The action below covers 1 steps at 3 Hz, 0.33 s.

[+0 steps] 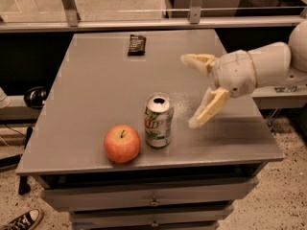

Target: Move 7up can near apple

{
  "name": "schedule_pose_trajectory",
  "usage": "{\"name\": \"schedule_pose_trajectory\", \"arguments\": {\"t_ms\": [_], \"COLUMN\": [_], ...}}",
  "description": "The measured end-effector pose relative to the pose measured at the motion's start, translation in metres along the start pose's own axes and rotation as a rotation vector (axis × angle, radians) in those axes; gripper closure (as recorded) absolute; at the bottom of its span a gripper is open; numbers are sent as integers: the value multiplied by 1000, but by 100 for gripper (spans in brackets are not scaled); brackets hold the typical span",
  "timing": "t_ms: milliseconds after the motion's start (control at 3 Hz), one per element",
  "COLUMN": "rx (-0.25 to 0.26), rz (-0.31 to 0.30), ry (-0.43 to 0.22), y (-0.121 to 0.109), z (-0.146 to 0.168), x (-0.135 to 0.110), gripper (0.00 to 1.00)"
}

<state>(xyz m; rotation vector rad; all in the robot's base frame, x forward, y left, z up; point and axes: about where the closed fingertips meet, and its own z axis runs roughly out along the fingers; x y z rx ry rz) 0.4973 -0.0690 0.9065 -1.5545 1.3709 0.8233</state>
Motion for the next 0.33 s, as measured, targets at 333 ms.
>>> {"name": "schedule_pose_trajectory", "arguments": {"t_ms": [333], "rx": [89], "rz": [-54], "ry": [70], "y": [-42], "z": [-48], "x": [-3], "gripper": [0]}}
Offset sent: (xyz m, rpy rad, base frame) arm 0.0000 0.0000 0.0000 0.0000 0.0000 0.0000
